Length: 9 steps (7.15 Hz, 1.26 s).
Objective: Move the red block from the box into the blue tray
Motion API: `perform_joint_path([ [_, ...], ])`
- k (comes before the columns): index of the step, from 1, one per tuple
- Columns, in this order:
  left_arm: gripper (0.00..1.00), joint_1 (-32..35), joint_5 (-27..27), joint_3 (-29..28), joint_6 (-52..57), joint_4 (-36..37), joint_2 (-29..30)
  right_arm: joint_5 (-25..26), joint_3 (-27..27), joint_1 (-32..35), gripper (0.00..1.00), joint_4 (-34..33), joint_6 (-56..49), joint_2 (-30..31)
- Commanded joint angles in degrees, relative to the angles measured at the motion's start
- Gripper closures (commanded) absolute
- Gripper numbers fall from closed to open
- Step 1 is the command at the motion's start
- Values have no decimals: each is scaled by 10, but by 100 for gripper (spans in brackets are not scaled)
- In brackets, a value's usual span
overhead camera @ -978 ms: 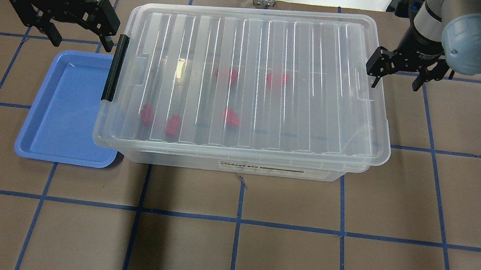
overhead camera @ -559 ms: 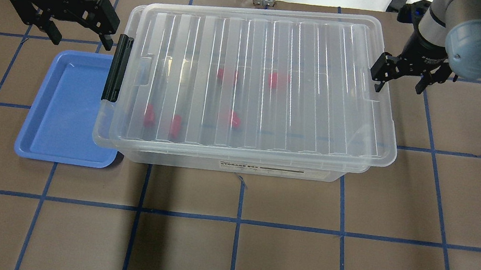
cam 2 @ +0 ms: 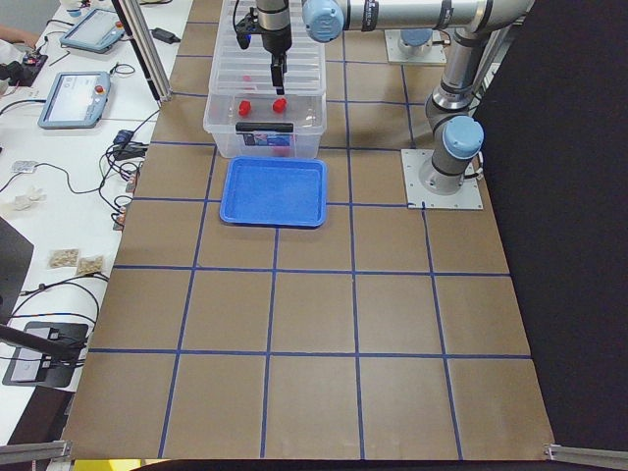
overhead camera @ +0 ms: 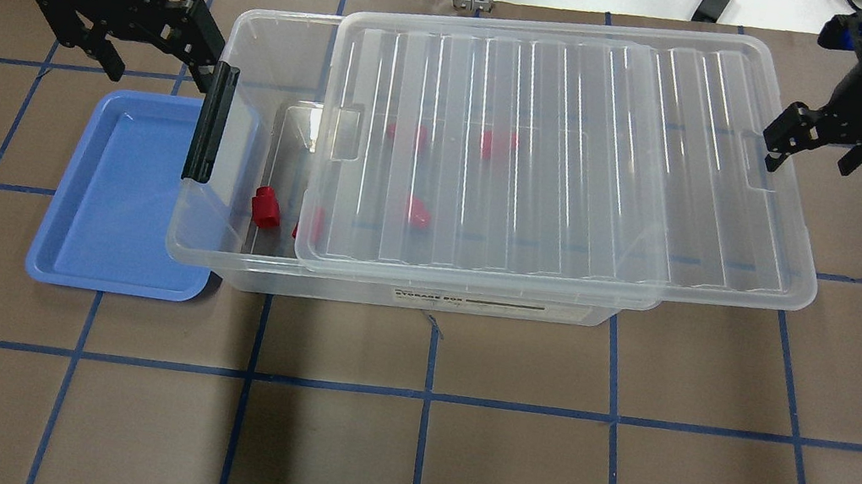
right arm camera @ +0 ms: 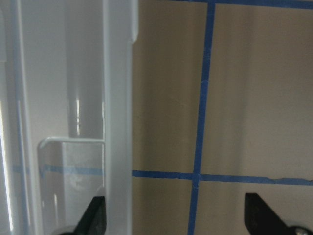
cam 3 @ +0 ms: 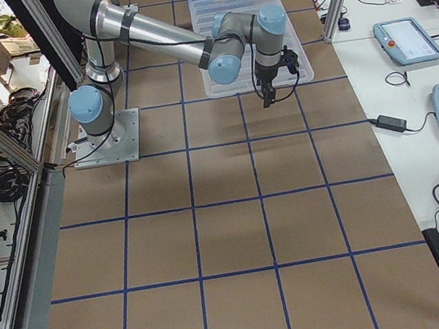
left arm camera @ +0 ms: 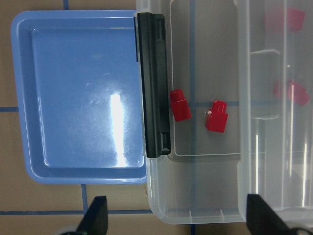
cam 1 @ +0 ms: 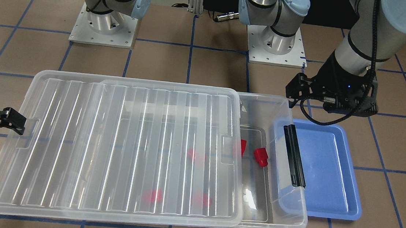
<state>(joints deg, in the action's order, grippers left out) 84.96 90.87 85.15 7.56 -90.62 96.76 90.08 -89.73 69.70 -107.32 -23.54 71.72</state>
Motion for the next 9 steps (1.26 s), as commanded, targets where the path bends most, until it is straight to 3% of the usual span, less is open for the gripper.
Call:
perform_joint_path([
  [1, 0, 3, -6, 60, 4, 98, 10, 0, 0, -50, 1, 0, -42, 0],
  [4, 0, 60, -5, 118, 5, 191, 34, 1, 2, -83, 0, 1, -67, 1],
  [9, 3, 84, -7, 149, 40, 252, 90, -18, 25, -75, 0, 9, -61, 24],
])
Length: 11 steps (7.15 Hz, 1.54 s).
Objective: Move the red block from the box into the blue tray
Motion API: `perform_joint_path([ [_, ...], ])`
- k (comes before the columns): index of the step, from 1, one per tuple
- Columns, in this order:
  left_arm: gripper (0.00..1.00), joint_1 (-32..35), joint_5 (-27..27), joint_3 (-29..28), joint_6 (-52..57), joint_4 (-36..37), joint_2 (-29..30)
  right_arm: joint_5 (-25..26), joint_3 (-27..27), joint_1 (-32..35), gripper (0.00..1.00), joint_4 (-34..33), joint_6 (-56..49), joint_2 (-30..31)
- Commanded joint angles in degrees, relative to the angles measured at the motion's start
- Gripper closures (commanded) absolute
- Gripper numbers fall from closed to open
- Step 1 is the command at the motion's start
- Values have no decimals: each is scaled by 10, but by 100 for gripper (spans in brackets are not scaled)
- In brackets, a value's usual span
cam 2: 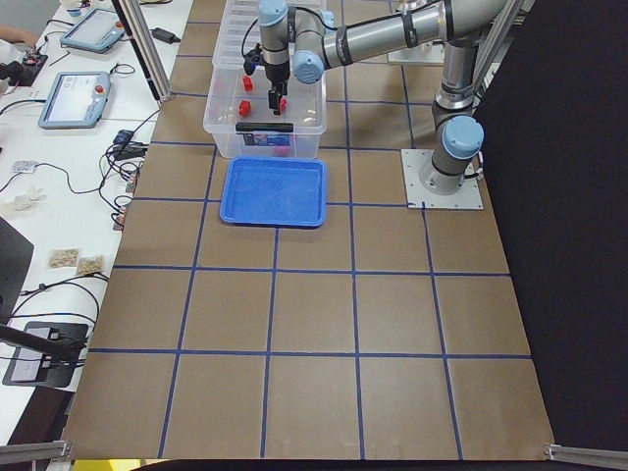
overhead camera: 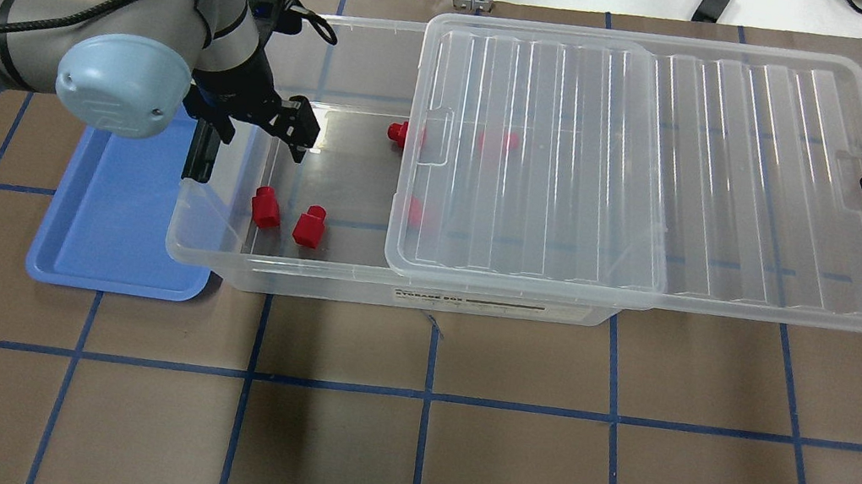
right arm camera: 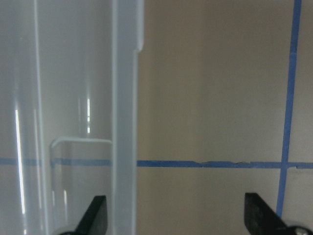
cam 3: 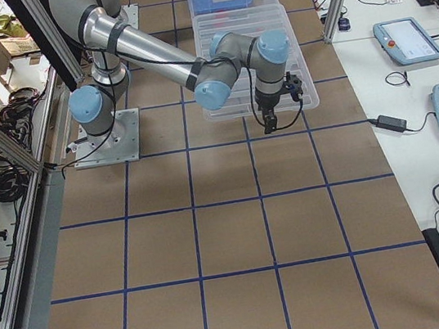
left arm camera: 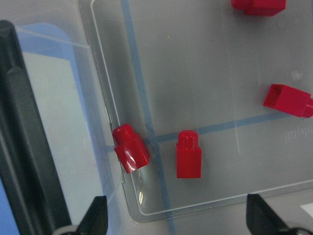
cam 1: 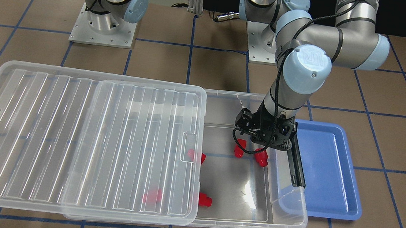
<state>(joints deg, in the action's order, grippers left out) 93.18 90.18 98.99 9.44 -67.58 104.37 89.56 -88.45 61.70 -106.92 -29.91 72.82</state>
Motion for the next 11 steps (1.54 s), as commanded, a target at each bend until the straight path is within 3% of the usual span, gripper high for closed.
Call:
perform_joint_path([
  [1, 4, 2, 0, 22, 31, 37, 22, -22, 28, 12, 0, 34, 5, 32],
  [4, 6, 2, -20, 28, 47, 39, 51, -22, 50, 67, 0, 123, 73, 107],
  [8, 6, 2, -25, 78, 52, 76, 72, -13, 49, 226, 0, 127, 272, 138],
  [11, 13, 2, -25, 79, 52, 82, 85, -13, 43, 284, 0, 128, 349, 143],
])
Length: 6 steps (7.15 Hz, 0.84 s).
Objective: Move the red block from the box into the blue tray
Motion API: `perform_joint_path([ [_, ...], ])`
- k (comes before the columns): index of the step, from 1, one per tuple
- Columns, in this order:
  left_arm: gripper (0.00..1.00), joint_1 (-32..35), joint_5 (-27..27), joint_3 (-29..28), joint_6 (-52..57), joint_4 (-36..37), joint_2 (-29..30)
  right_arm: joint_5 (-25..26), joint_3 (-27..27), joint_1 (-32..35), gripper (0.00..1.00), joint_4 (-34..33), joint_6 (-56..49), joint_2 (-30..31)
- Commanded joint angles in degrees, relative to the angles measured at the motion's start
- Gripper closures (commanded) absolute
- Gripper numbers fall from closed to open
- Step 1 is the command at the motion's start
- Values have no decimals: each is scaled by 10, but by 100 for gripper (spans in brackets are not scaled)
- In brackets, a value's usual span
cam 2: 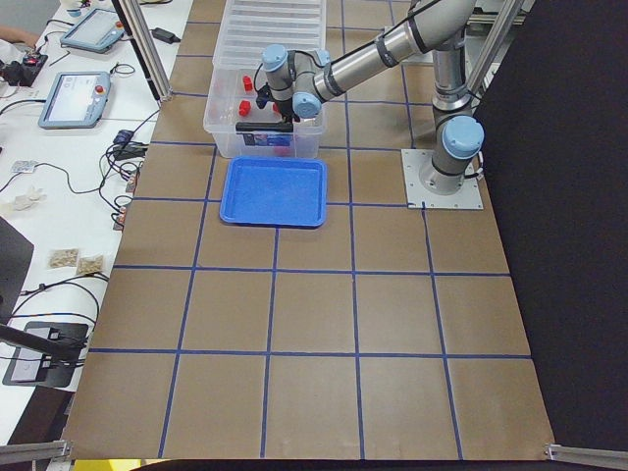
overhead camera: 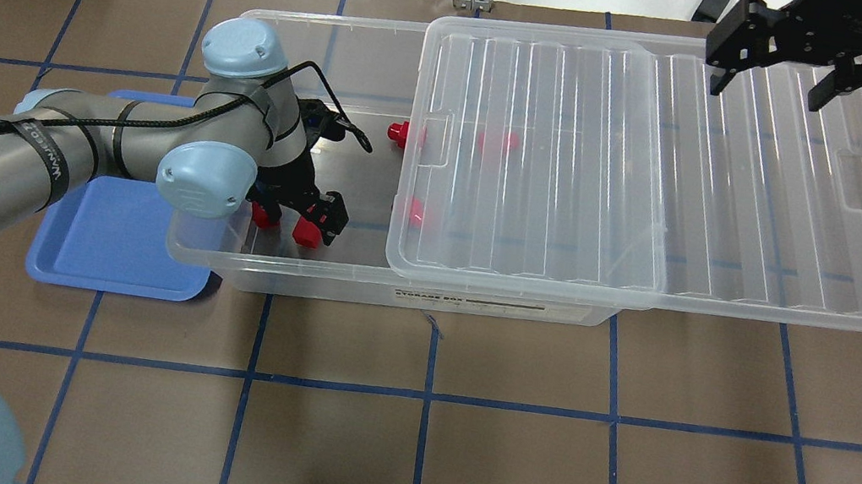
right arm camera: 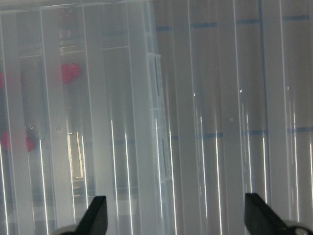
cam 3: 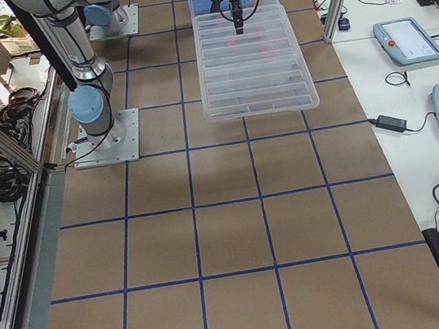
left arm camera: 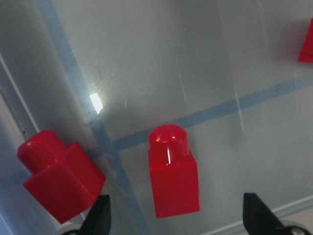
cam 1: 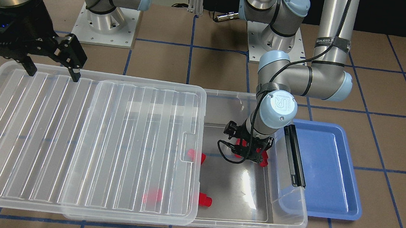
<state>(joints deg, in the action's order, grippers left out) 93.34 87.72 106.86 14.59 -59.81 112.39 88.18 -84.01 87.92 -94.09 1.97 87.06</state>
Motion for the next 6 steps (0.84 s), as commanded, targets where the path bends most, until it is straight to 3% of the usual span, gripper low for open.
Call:
perform_joint_path([
  [1, 50, 0, 0, 1, -3, 6, 6, -1, -4, 25, 0, 0, 33, 1],
  [2, 88, 0, 0, 1, -2, 6, 9, -1, -8, 25, 0, 0, 30, 1],
  [3, 100, 0, 0, 0, 1, 6, 8, -2, -10, 25, 0, 0, 23, 1],
  [6, 100, -1, 3, -14, -11, 2, -15, -2, -10, 25, 0, -2, 23, 0],
])
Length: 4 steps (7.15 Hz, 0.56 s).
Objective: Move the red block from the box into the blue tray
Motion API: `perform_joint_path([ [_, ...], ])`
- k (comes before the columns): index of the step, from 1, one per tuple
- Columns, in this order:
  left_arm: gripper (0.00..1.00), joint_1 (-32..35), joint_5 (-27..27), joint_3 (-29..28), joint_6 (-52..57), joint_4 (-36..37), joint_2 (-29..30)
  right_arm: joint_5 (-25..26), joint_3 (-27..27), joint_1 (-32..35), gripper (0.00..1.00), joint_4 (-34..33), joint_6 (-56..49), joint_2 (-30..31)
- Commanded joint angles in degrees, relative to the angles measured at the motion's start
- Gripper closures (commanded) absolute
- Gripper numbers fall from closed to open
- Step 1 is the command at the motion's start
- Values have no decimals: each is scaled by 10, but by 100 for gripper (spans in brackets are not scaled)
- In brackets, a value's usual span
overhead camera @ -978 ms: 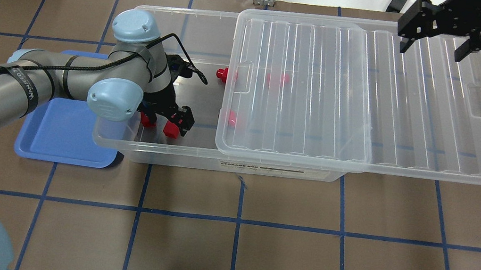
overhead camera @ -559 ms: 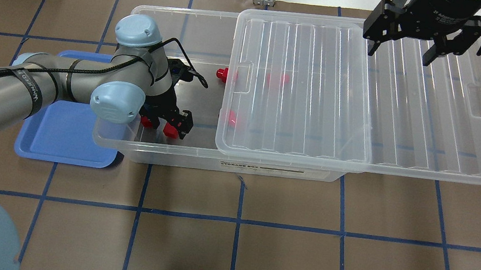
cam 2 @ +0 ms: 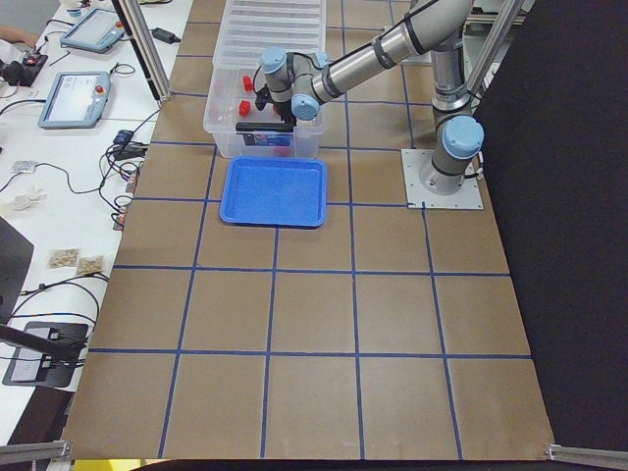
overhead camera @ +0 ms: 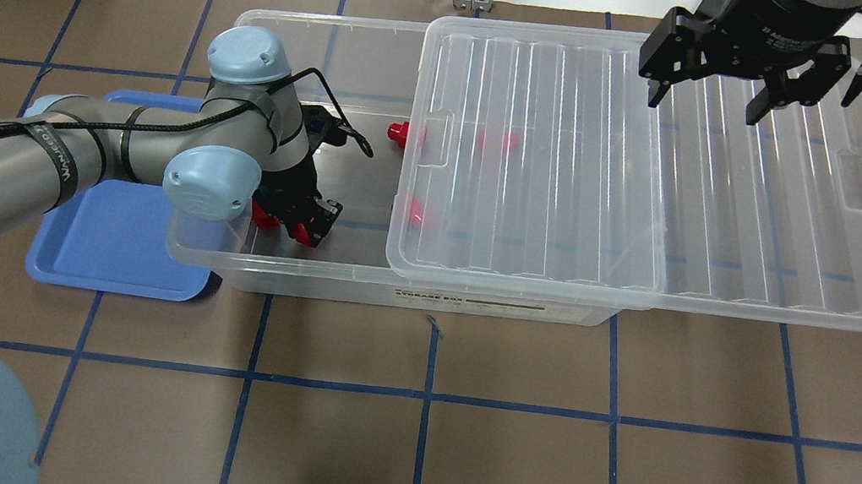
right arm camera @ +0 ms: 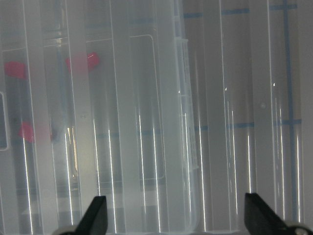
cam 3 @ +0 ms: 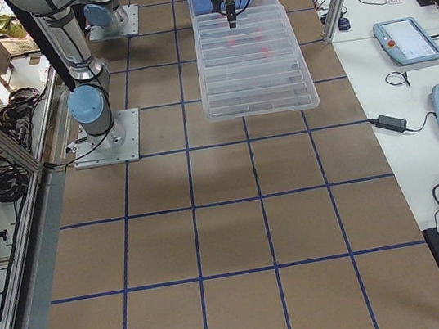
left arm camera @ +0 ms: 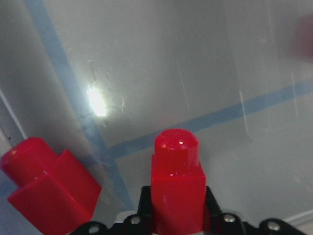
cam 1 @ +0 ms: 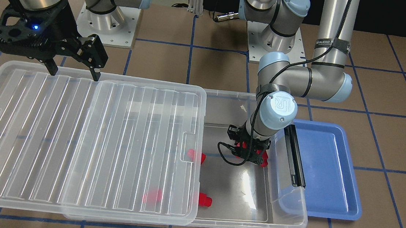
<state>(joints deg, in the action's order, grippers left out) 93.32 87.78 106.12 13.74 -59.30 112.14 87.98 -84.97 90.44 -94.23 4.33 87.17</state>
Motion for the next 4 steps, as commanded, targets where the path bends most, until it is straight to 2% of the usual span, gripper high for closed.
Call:
perform_joint_path([
  [1, 100, -2, 6, -42, -22, -23, -30, 0, 0, 0, 0, -2, 0, -1],
  [4, 100, -25, 9, -218, -70, -258, -65, 0, 0, 0, 0, -3, 0, -2],
])
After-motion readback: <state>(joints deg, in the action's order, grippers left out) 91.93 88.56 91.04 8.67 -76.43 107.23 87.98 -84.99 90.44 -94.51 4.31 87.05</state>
